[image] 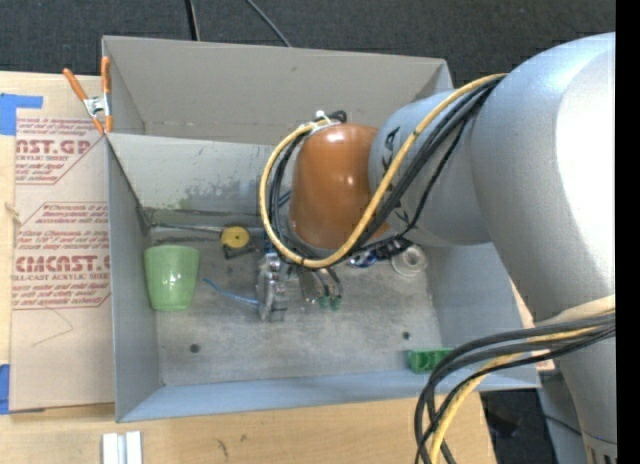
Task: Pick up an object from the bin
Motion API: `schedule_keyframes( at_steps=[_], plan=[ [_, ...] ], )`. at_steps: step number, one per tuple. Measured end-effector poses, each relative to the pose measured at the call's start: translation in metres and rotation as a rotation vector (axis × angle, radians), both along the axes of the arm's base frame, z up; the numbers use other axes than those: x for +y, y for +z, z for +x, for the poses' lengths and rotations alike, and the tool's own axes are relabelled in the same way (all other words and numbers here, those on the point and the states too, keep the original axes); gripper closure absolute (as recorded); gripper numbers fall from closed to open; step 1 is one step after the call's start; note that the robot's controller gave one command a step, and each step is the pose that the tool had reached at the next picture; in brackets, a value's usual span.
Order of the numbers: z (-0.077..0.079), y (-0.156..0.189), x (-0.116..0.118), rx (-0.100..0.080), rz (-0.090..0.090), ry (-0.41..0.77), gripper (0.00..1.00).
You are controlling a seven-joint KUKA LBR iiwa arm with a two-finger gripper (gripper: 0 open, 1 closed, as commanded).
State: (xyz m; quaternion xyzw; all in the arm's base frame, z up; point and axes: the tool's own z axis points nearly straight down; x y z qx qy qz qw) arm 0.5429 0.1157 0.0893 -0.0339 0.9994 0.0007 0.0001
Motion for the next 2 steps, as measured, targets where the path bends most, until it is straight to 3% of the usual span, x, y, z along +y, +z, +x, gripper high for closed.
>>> schedule_keyframes(
  at_steps=[1,2],
  plan=[
    [-0.026,-0.012,-0.001,0.001,0.0,0.607,1.0],
    [0.043,-0.012,0.042,0.011,0.008,0.649,1.0]
  ],
)
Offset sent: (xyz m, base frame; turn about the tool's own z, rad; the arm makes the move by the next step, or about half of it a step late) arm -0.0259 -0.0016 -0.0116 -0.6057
